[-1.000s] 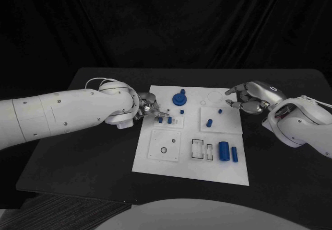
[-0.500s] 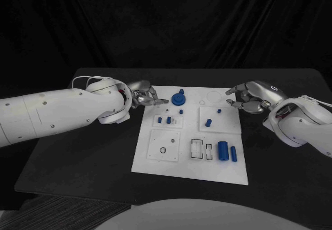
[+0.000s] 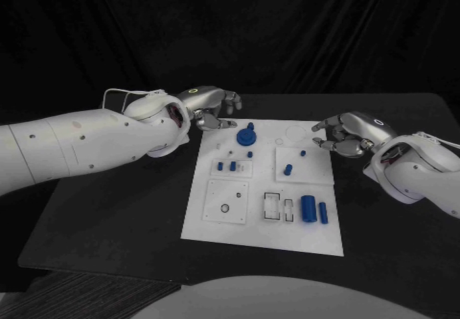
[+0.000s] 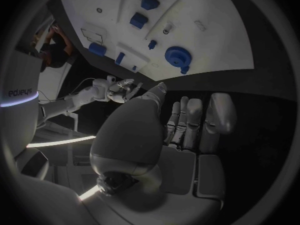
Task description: Assemble the parts on the task board
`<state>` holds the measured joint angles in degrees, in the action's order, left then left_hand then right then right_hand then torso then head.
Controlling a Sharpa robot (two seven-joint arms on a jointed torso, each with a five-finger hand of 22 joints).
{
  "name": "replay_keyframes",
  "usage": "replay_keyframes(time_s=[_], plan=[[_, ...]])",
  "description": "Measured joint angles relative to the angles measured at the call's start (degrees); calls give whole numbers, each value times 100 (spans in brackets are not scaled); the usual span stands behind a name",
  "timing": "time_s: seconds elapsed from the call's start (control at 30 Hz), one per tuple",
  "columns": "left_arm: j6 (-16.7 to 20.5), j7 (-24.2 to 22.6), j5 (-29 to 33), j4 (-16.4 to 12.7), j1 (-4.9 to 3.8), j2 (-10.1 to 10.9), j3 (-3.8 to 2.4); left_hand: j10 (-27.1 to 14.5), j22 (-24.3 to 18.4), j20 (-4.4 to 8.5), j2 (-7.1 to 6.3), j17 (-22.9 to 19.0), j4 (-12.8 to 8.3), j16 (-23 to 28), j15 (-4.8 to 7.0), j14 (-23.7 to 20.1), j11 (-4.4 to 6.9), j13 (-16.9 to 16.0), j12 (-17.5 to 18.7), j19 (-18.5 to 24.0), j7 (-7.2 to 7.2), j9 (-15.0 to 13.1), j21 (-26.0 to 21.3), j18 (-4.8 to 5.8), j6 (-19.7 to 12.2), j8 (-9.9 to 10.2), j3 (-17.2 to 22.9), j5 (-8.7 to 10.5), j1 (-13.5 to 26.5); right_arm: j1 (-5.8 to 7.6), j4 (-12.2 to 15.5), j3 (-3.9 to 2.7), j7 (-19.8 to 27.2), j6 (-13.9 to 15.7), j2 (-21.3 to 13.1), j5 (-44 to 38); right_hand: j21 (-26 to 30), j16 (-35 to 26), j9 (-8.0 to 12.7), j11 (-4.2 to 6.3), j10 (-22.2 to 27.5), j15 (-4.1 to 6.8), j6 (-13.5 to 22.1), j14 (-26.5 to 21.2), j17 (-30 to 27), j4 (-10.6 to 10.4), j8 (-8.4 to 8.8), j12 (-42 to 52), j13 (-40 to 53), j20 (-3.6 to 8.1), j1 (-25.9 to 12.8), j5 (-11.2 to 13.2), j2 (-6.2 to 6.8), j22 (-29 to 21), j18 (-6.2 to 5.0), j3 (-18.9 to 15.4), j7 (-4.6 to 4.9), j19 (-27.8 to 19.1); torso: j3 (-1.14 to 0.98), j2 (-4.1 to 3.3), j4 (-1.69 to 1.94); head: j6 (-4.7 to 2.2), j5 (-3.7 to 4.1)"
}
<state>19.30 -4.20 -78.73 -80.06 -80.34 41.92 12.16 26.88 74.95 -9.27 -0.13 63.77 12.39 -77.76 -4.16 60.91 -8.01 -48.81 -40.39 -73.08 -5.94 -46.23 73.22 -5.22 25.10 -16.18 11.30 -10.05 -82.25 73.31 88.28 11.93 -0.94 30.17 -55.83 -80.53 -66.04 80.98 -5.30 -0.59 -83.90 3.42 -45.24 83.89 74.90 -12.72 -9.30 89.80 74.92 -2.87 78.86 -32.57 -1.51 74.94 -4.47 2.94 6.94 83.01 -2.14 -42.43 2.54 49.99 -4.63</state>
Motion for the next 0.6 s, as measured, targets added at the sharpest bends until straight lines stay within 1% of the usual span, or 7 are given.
replay_keyframes(time_s=[0.03, 0.07, 0.1, 0.13, 0.2, 0.37, 0.6], plan=[[0, -149, -122, 67, 22, -40, 0, 103, 0, 93, -62, -103, -70, 3, 107, 499, 127, 641, 563, -375, 132, 510, 293, 46, 232, 269, 67, 113, -91, 0, 1, 0, 0, 0, 0, 0, 0, 0, 0, 0, 0, 0, 0, 0, 0, 0, 0, 0, 0, 0, 0, 0, 0, 0, 0, 0, 0, 0, -2, -4, -1, 0, 9], [0, -246, -209, 108, 38, -65, 0, 169, 0, 142, -93, -223, -82, 48, 177, 660, 193, 991, 856, -476, 241, 787, 345, 87, 367, 427, 58, 227, -115, 0, 3, 0, 1, 0, 0, 0, 0, 0, 0, 0, 0, 0, 0, 0, 0, 0, 0, 0, 0, 0, 0, 0, 0, 0, 0, 0, 0, 0, -3, -5, -1, 0, 12], [-3, -373, -337, 162, 60, -97, 0, 251, 0, 224, -104, -366, -139, 103, 277, 811, 316, 1409, 1191, -572, 355, 1121, 366, 88, 559, 630, 32, 346, -125, 0, 5, 0, 1, 0, -1, 0, 0, 0, 0, 0, 0, 0, 0, 0, 0, 0, 0, 0, 0, 0, 0, 0, 0, 0, 0, 0, 0, 0, -3, -9, 0, 0, 23], [-11, -522, -510, 231, 88, -139, 2, 319, 0, 298, -135, -555, -199, 178, 392, 867, 471, 1784, 1470, -618, 385, 1415, 330, 88, 740, 801, -27, 466, -94, 0, 9, 0, 3, 0, -1, 0, 0, 0, 0, 0, 0, 0, 0, 0, 0, 0, 0, 0, 0, 0, 0, 0, 0, 0, 0, 0, 0, 0, -3, -13, 0, 0, 32], [-32, -714, -753, 321, 124, -202, 5, 387, 0, 402, -164, -827, -311, 267, 556, 862, 627, 2297, 1842, -643, 388, 1821, 234, 87, 1020, 997, -140, 595, -66, 0, 13, 0, 4, 0, -3, 0, 0, 0, 0, 0, 0, 0, 0, 0, 0, 0, 0, 0, 0, 0, 0, 0, 0, -1, 0, 0, 0, 0, -5, -20, 0, 0, 45], [-127, -1079, -1262, 500, 189, -353, 6, 540, -1, 503, -248, -1067, -523, 267, 673, 943, 793, 2957, 2252, -744, 420, 2335, 233, 86, 1543, 1136, -293, 622, -150, 0, 14, 0, 5, 0, -3, 0, 0, 0, 0, 0, 0, 0, 0, 0, 0, 0, 0, 0, 0, 0, 0, 0, 0, -1, 0, 0, 0, 0, -4, -40, 6, 1, 50], [-261, -1327, -1586, 610, 222, -454, 5, 877, -1, 528, -242, -1231, -568, 267, 673, 942, 768, 3285, 2334, -770, 366, 2642, 180, 86, 1960, 1149, -338, 622, -144, 0, 8, 1, 10, 0, 18, 0, 0, 0, 0, 0, 0, 0, -21, 0, 0, 0, 0, 0, 0, 0, 0, -22, 0, -1, 0, 0, 21, 0, 8, -59, 6, 1, 18]])
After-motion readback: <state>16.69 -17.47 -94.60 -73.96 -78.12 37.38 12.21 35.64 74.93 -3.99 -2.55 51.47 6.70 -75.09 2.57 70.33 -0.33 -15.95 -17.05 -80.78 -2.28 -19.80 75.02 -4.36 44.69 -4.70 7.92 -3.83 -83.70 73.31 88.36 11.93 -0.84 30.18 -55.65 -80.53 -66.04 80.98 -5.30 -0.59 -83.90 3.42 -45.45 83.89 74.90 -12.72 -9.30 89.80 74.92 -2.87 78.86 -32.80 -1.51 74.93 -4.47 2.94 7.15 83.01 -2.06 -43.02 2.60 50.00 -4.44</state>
